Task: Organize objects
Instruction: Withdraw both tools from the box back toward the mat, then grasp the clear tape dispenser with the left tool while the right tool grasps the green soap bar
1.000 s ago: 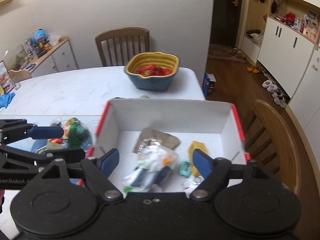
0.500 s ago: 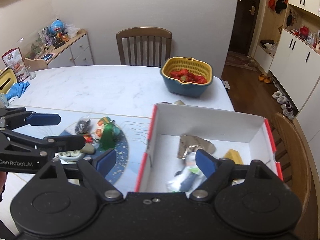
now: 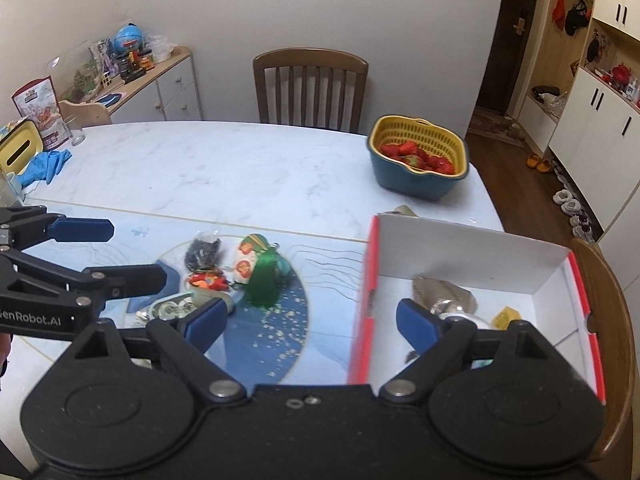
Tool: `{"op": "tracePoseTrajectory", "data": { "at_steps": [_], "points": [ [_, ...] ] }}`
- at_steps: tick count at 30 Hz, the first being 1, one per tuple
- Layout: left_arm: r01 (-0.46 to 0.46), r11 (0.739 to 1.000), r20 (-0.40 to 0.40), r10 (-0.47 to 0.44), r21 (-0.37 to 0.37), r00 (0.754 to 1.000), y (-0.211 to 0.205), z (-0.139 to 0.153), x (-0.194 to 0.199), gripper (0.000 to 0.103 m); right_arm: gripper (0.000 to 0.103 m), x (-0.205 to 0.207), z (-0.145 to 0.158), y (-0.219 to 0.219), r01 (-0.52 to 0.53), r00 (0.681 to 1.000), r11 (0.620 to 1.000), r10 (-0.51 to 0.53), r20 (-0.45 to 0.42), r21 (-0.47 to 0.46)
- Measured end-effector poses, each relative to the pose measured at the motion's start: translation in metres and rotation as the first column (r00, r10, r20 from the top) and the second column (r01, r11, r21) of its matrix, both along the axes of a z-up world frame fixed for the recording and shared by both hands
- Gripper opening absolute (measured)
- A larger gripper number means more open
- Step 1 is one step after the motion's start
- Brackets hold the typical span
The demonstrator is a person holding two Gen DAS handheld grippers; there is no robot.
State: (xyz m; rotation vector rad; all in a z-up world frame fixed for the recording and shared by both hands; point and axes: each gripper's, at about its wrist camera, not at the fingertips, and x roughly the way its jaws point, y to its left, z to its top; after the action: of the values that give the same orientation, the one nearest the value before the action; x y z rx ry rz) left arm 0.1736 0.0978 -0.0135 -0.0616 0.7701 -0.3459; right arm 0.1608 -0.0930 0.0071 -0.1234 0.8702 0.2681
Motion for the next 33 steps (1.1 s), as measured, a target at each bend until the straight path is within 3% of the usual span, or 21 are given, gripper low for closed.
{"op": "tracePoseTrajectory", "data": {
  "at_steps": [15, 23, 33],
  "points": [
    [-0.014, 0.999, 0.019, 0.015, -0.034, 1.000, 0.058, -0.028, 0.010, 0.103, 0.091, 0.009, -0.016, 0.055, -0.004, 0.999, 1.000, 0.004, -0.037, -0.008],
    [-0.016, 0.998, -0.036, 0.014, -0.060, 0.999, 0.083, -0.057, 0.019, 0.103, 0.091, 0.020, -0.038, 0.071, 0.001, 0.998, 1.000, -0.001, -0.066, 0.013],
    [0.011, 1.000, -0.086, -0.009, 0.026, 0.996, 0.086, -0.104, 0.027, 0.103, 0.090, 0.046, -0.089, 0.071, 0.020, 0.994, 1.000, -0.019, -0.104, 0.015]
  ]
}}
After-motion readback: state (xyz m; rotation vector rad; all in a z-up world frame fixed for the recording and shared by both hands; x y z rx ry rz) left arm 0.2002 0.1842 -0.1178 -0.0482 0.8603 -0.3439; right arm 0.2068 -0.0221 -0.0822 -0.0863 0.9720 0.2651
